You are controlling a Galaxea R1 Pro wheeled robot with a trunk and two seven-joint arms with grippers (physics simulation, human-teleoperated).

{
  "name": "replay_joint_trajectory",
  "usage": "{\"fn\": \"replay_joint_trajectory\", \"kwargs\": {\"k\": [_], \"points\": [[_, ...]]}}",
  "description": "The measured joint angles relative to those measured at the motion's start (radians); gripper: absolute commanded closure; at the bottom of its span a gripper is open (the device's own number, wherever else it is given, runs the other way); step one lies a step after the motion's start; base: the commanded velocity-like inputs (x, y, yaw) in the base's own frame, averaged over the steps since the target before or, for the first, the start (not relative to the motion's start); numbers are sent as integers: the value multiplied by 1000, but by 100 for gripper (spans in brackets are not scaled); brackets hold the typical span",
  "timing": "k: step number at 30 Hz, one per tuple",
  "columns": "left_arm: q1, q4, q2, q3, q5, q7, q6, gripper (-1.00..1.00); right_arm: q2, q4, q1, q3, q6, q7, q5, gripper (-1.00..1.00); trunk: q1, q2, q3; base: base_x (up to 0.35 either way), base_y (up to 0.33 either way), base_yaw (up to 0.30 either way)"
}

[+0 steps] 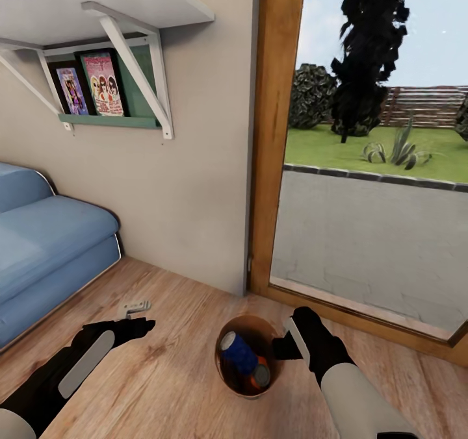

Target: Put the three can of soda from the living room inside the tash can in the kitchen.

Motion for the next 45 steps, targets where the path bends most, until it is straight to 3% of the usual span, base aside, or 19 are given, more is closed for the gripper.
{"fn": "replay_joint_trajectory", "kwargs": {"k": [45], "points": [[0,3,-1,-3,-1,0,-2,-100,-1,0,0,1,0,0,0,-100,0,0,0,0,0,0]]}}
